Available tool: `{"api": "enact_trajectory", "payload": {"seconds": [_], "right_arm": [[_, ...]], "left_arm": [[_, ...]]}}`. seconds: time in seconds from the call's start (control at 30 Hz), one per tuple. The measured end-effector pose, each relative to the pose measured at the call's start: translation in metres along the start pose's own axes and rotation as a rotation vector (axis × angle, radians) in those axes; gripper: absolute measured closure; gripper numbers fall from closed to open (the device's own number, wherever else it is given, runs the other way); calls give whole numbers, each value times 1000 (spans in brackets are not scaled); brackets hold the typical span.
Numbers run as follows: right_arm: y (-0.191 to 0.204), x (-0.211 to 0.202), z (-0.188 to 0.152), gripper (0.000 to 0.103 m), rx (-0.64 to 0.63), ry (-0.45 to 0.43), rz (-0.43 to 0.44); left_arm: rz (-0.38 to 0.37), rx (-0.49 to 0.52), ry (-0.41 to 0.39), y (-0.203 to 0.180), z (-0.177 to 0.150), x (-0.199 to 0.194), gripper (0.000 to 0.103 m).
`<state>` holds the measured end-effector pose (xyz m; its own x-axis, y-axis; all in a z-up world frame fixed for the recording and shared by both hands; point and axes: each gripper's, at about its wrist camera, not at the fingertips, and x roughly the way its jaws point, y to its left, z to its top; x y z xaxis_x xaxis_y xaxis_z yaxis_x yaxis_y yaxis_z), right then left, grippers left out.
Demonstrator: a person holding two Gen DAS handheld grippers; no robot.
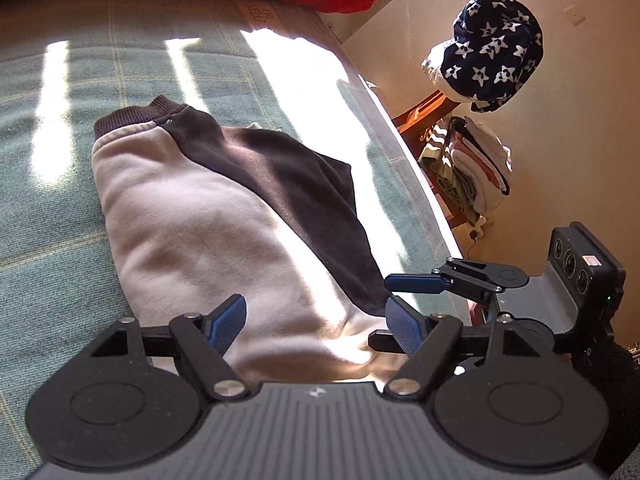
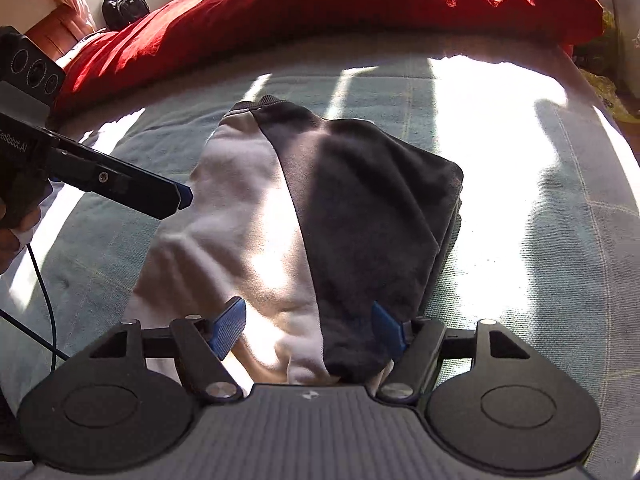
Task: Fold clothes
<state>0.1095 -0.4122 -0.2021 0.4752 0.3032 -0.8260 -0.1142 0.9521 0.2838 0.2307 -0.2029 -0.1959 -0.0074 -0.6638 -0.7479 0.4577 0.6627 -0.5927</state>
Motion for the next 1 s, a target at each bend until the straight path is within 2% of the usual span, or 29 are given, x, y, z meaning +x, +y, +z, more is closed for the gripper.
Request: {"api": "enact_trajectory", "payload": {"seconds": [0.13, 0.27, 0.37, 0.47, 0.57, 0.73, 0.9, 1.0], "right_arm": [[-11, 18, -1, 23, 65, 67, -35], [-19, 17, 0, 20, 117, 85, -30], [-19, 12, 4, 19, 125, 80, -24], [-19, 9, 6, 18, 127, 71, -19], [-19, 7, 7, 17, 142, 59, -8], [-23, 5, 8, 16, 199, 40, 34], [-39, -4, 7, 12, 272, 2, 50], [-62, -4, 5, 7, 376, -23, 86]], "left_arm": [[15, -67, -7, 6, 2, 7, 27], [36, -39, -79, -2, 14, -19, 26], [79, -51, -122, 4, 20, -35, 26], [105, -121, -156, 18, 22, -42, 26], [93, -215, -180, 33, 17, -42, 25], [60, -347, -189, 54, 3, -36, 23], [58, -370, -184, 63, -3, -34, 21], [47, -386, -162, 69, -7, -27, 20]]}}
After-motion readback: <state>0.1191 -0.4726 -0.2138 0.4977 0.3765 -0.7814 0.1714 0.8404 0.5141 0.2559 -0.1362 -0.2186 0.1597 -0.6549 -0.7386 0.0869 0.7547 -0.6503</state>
